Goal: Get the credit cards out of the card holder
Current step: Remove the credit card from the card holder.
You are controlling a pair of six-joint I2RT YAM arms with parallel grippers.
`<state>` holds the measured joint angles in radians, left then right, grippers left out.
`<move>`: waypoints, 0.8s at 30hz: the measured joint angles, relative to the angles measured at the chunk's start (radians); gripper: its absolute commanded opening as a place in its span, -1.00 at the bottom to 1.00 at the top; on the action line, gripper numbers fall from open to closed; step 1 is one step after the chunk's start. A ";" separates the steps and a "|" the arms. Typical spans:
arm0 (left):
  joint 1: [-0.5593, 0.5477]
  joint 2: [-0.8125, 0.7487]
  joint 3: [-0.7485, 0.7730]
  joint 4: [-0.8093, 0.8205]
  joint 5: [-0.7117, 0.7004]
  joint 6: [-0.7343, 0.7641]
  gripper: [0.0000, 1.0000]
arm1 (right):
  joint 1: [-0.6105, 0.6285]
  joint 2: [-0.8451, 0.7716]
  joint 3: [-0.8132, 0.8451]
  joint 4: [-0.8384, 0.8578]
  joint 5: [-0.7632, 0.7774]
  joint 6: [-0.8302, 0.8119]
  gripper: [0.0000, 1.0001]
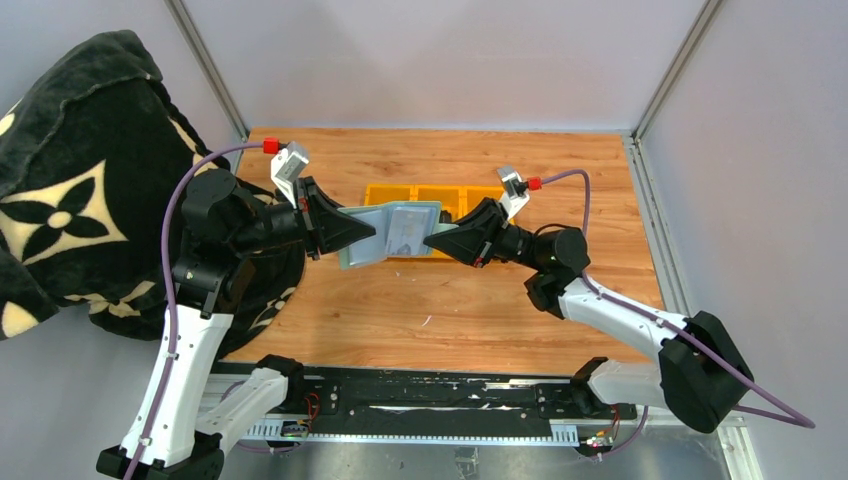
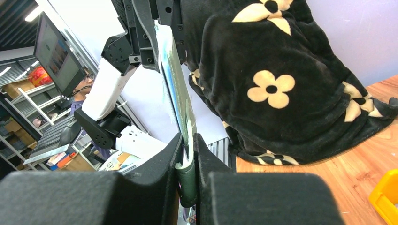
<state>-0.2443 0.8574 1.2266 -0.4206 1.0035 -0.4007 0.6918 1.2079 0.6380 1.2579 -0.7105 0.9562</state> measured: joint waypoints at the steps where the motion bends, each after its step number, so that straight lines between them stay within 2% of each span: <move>1: 0.000 0.000 0.000 0.001 0.000 -0.001 -1.00 | 0.001 0.000 0.005 -0.010 0.001 -0.005 -0.68; 11: 0.000 0.000 0.000 0.011 0.007 -0.011 -1.00 | 0.042 -0.032 0.061 -0.160 0.020 -0.098 -0.67; 18: 0.000 0.000 0.000 0.016 0.018 -0.021 -1.00 | 0.091 -0.061 0.103 -0.279 0.044 -0.189 -0.10; 24: 0.000 0.000 0.000 0.016 0.025 -0.023 -1.00 | 0.133 -0.086 0.113 -0.328 0.056 -0.248 0.24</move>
<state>-0.2443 0.8574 1.2266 -0.4046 1.0283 -0.4236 0.8249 1.1221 0.7509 0.9298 -0.6540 0.7082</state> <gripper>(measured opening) 0.029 0.563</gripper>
